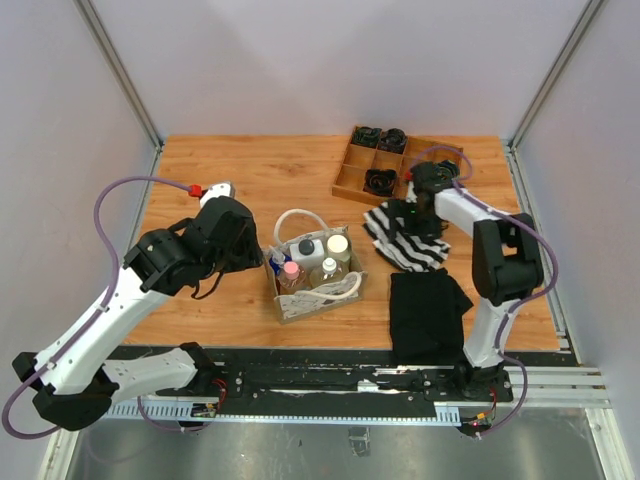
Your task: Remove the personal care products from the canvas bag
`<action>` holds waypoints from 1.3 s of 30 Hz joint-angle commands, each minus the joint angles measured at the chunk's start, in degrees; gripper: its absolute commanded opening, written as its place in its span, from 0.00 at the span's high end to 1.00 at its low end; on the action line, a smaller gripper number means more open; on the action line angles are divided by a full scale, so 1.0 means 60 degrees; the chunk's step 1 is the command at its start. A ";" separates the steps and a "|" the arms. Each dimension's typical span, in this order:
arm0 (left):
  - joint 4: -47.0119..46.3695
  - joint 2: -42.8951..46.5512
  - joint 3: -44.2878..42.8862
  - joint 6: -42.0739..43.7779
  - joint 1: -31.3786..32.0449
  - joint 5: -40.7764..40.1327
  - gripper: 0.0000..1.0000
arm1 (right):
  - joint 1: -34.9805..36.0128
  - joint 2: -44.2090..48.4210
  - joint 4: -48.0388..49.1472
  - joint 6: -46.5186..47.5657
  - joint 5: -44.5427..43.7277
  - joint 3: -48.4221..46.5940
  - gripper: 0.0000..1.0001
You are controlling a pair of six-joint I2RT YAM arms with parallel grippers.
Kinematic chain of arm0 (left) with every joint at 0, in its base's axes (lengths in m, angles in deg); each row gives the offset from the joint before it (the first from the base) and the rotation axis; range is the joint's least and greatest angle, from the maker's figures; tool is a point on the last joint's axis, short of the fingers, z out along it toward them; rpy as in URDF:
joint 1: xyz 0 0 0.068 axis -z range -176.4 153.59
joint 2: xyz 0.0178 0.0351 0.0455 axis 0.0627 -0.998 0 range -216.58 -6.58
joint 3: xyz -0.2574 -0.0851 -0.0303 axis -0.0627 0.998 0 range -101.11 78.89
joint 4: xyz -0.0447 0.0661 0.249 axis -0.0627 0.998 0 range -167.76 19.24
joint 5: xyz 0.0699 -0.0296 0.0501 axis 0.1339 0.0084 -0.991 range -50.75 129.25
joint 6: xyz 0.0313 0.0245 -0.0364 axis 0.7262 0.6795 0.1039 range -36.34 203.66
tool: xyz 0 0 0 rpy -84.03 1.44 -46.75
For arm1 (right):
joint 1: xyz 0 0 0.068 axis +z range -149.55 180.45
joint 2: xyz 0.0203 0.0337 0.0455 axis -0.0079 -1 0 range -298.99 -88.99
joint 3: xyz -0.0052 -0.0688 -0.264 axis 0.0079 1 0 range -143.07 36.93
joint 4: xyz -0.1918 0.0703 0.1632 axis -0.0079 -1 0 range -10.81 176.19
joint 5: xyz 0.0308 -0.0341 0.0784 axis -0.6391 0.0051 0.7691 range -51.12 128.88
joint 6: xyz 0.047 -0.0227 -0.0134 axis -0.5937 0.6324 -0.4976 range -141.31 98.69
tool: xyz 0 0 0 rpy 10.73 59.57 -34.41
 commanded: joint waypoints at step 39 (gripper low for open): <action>-0.0115 0.0188 -0.0419 -0.0158 0.0082 0.0204 0.39 | 0.2141 0.6254 -0.6002 -0.3104 -0.3040 0.3863 0.01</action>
